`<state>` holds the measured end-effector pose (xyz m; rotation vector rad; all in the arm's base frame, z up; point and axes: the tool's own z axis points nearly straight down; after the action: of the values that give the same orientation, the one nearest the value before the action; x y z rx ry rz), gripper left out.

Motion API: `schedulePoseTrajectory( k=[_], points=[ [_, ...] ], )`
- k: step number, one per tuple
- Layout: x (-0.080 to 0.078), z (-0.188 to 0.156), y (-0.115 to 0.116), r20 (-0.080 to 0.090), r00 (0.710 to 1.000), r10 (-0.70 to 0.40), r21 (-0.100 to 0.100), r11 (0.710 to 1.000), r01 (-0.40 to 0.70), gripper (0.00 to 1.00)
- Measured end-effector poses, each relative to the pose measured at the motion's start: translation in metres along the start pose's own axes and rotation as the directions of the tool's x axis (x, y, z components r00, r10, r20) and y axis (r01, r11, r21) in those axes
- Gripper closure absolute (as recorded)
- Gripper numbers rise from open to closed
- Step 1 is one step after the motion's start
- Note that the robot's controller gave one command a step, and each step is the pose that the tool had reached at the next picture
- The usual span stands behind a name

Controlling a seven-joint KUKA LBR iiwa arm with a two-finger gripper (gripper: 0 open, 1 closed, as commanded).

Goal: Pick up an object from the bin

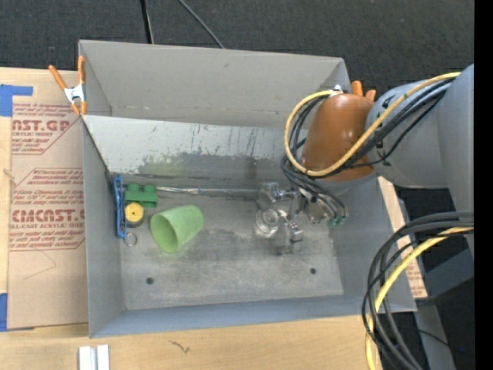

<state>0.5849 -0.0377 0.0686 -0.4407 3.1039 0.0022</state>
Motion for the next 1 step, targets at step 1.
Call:
schedulePoseTrajectory(
  k=[1],
  points=[
    [-0.0015, -0.0007, 0.0007, -0.001, 1.0, 0.0, 0.001, 1.0, 0.0, 0.0]
  ],
)
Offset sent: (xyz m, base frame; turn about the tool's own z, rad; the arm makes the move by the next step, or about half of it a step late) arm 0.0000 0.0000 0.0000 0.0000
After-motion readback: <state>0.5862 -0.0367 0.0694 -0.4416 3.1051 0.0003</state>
